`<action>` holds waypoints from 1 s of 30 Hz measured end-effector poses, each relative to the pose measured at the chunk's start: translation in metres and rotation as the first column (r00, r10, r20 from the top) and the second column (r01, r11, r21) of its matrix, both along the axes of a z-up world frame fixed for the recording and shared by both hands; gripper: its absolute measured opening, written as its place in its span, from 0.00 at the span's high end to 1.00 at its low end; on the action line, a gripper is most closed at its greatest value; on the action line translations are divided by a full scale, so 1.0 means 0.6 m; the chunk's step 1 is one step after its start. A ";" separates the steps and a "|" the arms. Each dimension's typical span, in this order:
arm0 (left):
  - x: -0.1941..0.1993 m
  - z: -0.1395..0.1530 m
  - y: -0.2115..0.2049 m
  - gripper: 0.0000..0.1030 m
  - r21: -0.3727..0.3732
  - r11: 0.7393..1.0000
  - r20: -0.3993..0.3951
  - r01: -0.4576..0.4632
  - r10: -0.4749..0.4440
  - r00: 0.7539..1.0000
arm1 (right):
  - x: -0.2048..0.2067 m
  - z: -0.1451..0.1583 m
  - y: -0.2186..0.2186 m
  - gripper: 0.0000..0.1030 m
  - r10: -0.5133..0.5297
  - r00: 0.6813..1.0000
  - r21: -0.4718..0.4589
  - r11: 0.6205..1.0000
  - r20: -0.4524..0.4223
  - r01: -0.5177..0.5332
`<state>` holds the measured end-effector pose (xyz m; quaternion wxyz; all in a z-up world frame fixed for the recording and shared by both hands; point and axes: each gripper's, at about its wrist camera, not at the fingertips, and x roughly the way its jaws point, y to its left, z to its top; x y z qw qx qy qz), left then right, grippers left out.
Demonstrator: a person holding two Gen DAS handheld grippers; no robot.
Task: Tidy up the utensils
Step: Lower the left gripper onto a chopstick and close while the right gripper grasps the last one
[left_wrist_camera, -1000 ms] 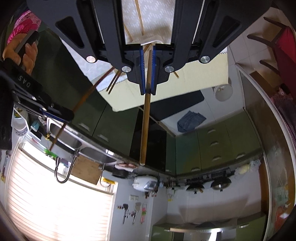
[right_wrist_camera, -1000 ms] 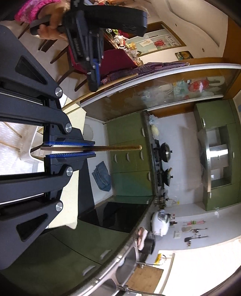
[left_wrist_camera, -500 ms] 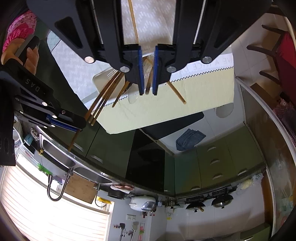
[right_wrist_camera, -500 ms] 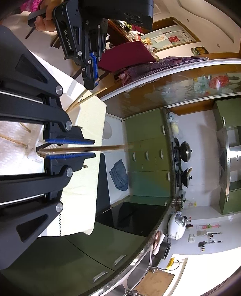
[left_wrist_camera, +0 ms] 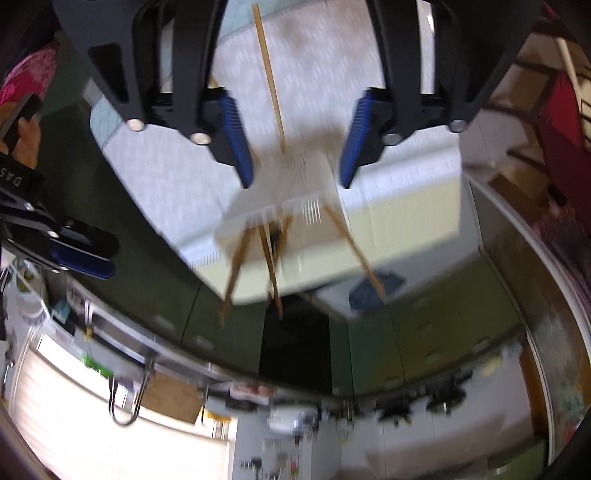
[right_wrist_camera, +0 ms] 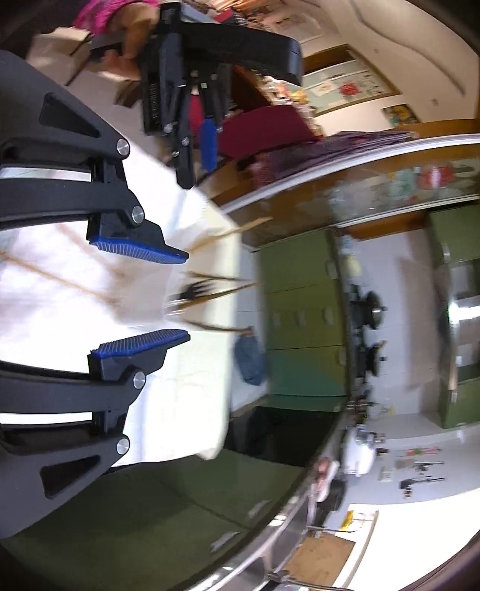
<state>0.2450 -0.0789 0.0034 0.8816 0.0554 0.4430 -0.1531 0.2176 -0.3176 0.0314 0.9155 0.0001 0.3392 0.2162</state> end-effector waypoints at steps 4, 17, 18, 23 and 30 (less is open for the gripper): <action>-0.023 -0.091 -0.005 0.49 0.009 1.000 -0.130 -0.003 0.004 0.991 | -0.043 -0.067 -0.046 0.63 -0.044 0.996 -0.053 0.998 -0.074 0.040; 0.016 -0.272 -0.058 0.60 0.082 0.997 -0.334 -0.004 0.032 0.942 | -0.063 -0.199 -0.125 0.59 -0.125 0.962 -0.099 0.990 -0.241 0.104; 0.019 -0.279 -0.059 0.60 0.081 0.997 -0.346 -0.006 0.034 0.937 | -0.059 -0.200 -0.120 0.59 -0.123 0.962 -0.101 0.990 -0.245 0.101; 0.033 -0.302 -0.067 0.75 0.091 0.996 -0.377 -0.004 0.038 0.925 | -0.043 -0.200 -0.102 0.59 -0.112 0.961 -0.105 0.991 -0.253 0.088; 0.043 -0.322 -0.086 0.76 0.099 0.995 -0.388 0.004 0.035 0.921 | -0.033 -0.203 -0.061 0.59 -0.076 0.963 -0.126 0.991 -0.258 0.045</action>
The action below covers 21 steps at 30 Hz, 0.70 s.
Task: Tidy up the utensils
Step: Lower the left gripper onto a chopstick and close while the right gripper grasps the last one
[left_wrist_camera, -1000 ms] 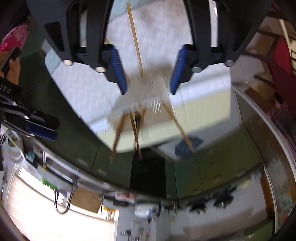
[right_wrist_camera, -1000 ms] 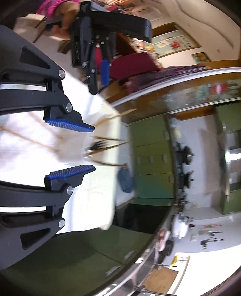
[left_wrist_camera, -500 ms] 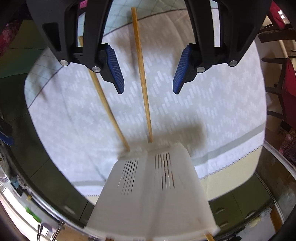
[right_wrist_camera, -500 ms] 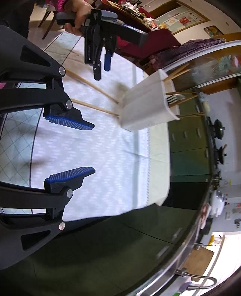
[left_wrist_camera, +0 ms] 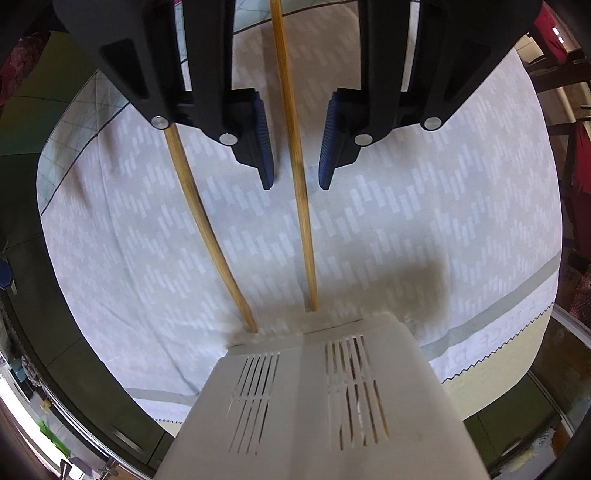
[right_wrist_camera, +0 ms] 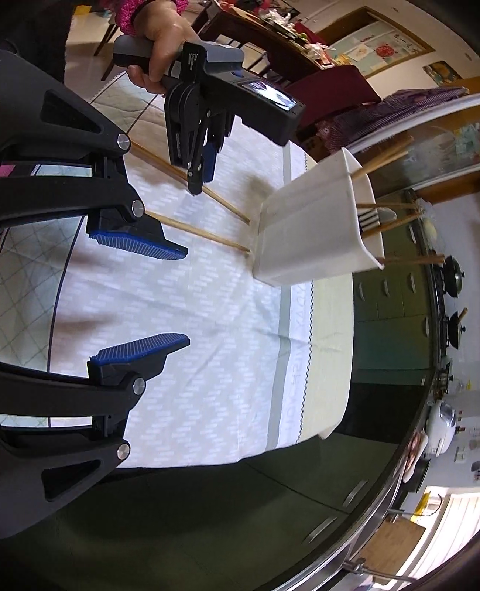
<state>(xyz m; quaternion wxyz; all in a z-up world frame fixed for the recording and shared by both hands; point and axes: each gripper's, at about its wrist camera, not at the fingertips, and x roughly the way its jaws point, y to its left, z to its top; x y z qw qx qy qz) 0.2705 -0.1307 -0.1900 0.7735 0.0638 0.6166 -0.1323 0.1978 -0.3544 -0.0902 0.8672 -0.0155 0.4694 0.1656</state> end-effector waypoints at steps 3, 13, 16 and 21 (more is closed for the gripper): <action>0.005 -0.003 -0.006 0.82 0.020 1.000 0.011 0.006 -0.006 1.000 | 0.006 -0.008 0.019 0.59 0.010 1.000 -0.014 1.000 -0.005 -0.010; -0.003 -0.008 0.033 0.93 0.032 1.000 0.011 -0.001 0.001 1.000 | 0.054 -0.096 0.116 0.60 0.080 0.989 -0.060 0.994 -0.127 -0.088; -0.007 -0.007 0.059 0.93 0.040 0.999 0.014 -0.024 0.023 1.000 | 0.067 -0.122 0.147 0.70 0.105 0.980 -0.069 0.991 -0.168 -0.118; -0.008 -0.010 0.093 0.93 0.040 0.998 0.020 -0.057 0.057 0.998 | 0.085 -0.144 0.182 0.70 0.109 0.974 -0.100 0.986 -0.199 -0.131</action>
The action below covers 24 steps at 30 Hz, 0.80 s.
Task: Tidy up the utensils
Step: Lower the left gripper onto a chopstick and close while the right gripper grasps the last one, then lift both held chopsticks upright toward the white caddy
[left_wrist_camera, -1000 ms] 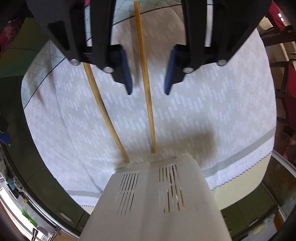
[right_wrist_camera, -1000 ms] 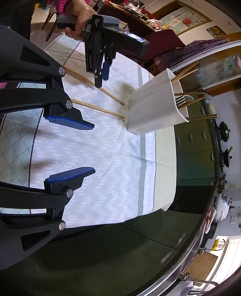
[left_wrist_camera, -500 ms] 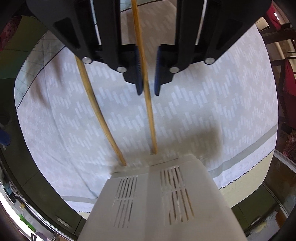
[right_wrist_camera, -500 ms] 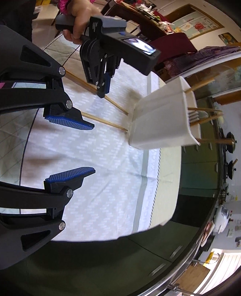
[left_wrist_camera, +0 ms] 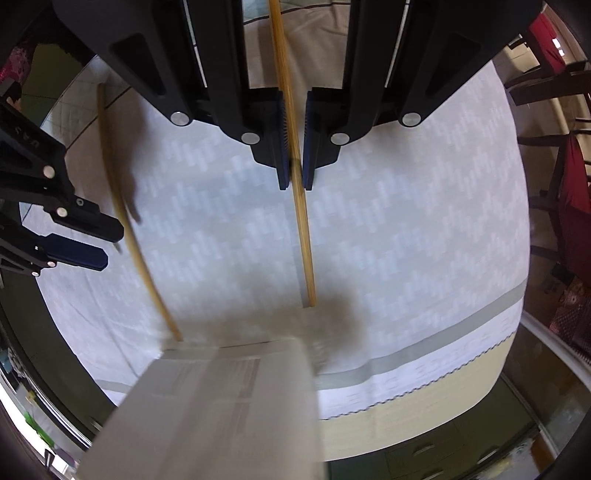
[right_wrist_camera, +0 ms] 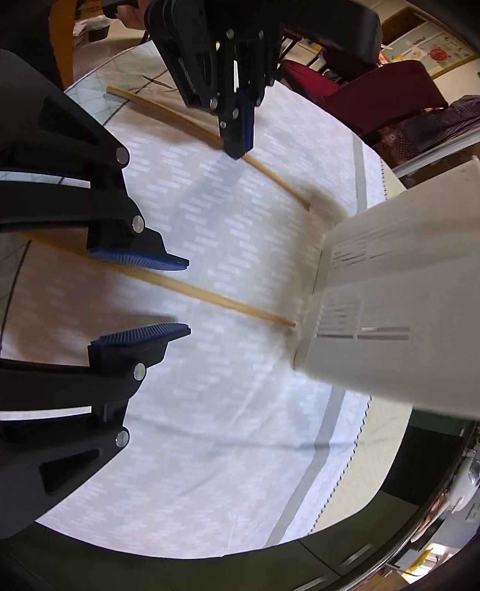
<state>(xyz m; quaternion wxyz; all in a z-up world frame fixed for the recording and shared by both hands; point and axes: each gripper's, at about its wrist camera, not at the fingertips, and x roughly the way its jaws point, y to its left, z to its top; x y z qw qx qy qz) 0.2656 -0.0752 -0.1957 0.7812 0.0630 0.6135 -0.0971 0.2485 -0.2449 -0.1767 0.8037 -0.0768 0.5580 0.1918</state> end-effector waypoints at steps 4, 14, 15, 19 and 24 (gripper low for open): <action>-0.004 -0.001 0.004 0.93 0.002 1.000 0.009 0.002 -0.002 1.000 | 0.018 -0.010 0.014 0.70 -0.019 1.000 -0.031 0.999 -0.009 0.018; -0.019 0.002 0.024 0.93 -0.001 1.000 0.009 0.004 -0.004 1.000 | 0.026 -0.026 0.051 0.84 -0.008 1.000 -0.086 0.996 -0.005 0.008; -0.017 0.002 0.021 0.93 0.000 1.000 0.008 0.005 -0.005 1.000 | 0.024 -0.028 0.056 0.90 -0.001 1.000 -0.085 0.996 -0.004 0.001; -0.013 0.002 0.022 0.93 -0.004 1.000 0.003 0.002 -0.002 1.000 | 0.026 -0.029 0.059 0.93 0.001 1.000 -0.060 0.998 -0.014 -0.002; -0.007 0.003 0.031 0.93 -0.031 0.999 -0.003 -0.013 0.013 1.000 | 0.020 -0.012 0.053 0.93 -0.005 1.000 0.004 1.000 0.008 0.005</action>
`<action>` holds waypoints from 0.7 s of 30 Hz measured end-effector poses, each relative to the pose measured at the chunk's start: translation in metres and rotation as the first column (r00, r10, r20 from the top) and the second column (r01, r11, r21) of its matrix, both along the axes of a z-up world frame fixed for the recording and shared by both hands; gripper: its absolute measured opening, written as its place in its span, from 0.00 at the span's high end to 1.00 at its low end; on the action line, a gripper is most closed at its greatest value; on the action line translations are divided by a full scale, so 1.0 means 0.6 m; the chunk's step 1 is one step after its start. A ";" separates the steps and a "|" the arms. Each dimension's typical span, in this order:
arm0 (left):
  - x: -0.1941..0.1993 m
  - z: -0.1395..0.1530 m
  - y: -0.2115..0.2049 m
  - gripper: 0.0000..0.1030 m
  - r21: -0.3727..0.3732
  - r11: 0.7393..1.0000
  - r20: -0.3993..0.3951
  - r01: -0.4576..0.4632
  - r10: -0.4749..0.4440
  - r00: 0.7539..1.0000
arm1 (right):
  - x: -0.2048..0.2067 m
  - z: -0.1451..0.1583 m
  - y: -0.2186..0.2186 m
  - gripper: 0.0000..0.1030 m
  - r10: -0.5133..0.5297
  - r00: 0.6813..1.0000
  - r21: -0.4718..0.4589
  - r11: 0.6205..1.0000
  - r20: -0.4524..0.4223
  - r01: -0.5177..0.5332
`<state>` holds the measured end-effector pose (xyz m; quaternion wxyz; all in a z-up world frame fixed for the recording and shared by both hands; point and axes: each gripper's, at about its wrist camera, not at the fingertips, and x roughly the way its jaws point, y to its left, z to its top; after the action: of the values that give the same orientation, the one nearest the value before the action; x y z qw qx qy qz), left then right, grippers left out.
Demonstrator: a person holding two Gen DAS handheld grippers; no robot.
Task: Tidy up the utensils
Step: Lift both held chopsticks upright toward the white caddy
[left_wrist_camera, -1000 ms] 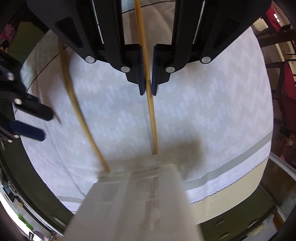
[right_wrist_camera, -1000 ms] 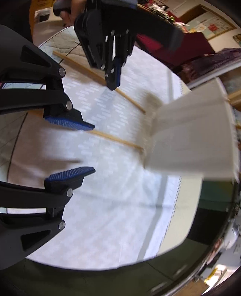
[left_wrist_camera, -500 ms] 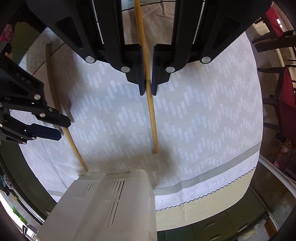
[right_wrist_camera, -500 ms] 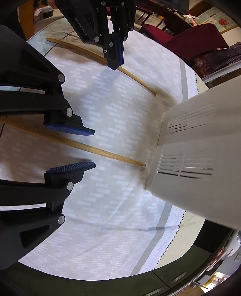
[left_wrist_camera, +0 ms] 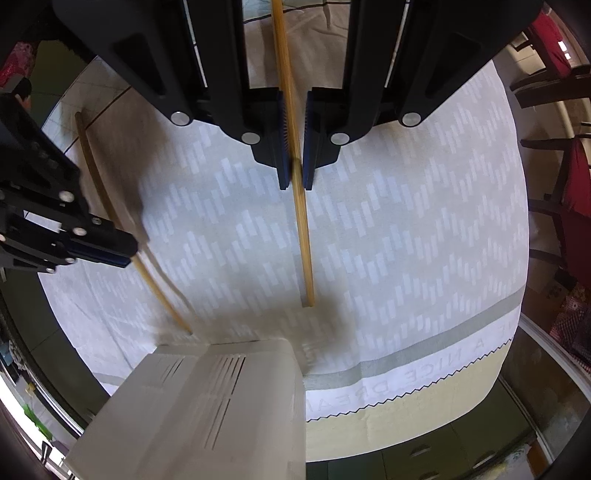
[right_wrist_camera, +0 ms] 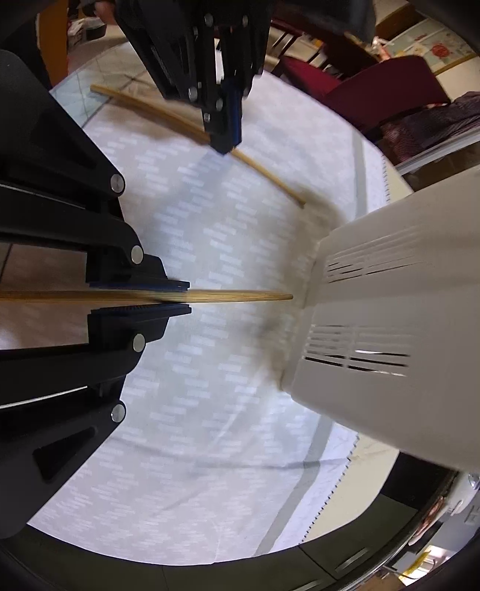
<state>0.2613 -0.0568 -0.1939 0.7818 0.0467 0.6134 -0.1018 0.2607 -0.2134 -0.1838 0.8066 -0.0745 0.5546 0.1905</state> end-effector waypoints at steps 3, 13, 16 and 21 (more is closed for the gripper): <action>0.001 0.005 0.005 0.93 -0.014 1.000 0.009 -0.002 0.002 1.000 | -0.015 0.027 -0.012 0.93 0.003 0.999 0.045 0.999 0.035 -0.005; -0.025 0.076 0.023 0.94 -0.043 0.999 0.103 0.009 -0.004 0.995 | -0.071 0.121 -0.070 0.93 -0.020 0.989 0.155 0.988 0.144 -0.002; -0.038 0.099 0.029 0.94 -0.055 0.998 0.129 0.007 0.000 0.992 | -0.084 0.140 -0.086 0.93 -0.028 0.985 0.172 0.985 0.170 -0.002; -0.067 0.132 0.029 0.94 -0.070 0.997 0.169 0.011 0.001 0.986 | -0.108 0.163 -0.117 0.93 -0.041 0.979 0.188 0.982 0.200 0.002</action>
<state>0.2213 -0.0391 -0.1144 0.8318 0.0291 0.5409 -0.1213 0.1958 -0.2834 -0.0861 0.8644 -0.0117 0.4498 0.2243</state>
